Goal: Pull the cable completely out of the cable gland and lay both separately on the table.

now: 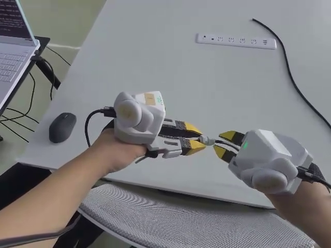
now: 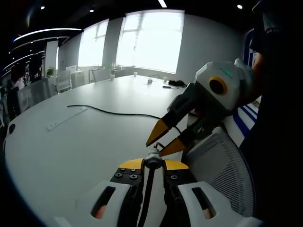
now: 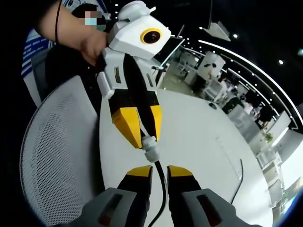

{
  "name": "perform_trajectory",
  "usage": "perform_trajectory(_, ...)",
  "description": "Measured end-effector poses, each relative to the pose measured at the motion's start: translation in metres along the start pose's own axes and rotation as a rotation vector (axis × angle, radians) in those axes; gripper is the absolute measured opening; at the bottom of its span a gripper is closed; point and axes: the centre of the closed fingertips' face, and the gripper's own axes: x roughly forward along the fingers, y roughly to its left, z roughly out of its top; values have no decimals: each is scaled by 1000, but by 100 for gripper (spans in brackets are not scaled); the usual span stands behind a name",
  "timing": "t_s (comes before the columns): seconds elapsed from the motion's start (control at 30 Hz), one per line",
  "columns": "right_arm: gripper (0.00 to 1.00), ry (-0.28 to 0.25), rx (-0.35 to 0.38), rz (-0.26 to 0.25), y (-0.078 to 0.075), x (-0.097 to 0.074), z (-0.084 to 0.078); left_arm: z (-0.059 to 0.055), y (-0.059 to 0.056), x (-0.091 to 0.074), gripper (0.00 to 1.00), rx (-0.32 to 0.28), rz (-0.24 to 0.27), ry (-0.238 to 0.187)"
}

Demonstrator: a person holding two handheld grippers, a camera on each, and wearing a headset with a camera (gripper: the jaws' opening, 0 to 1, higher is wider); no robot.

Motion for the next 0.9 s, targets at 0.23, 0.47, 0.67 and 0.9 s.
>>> perform_trajectory(0.23,2,-11,-27,5,1,1,2,-1,1,1,15,2,-2,5)
perform_trajectory(0.47,1,-9,-11,1,-1,2,1,-1,3,3,15,1,-2,6)
perform_trajectory(0.67,1,-12,21,-4,-4,2,0,0,5,4,15,1,-1,2)
perform_trajectory(0.9,0,-4,84,-9,-8,3,-5,2,4,3,15,0,8,-4)
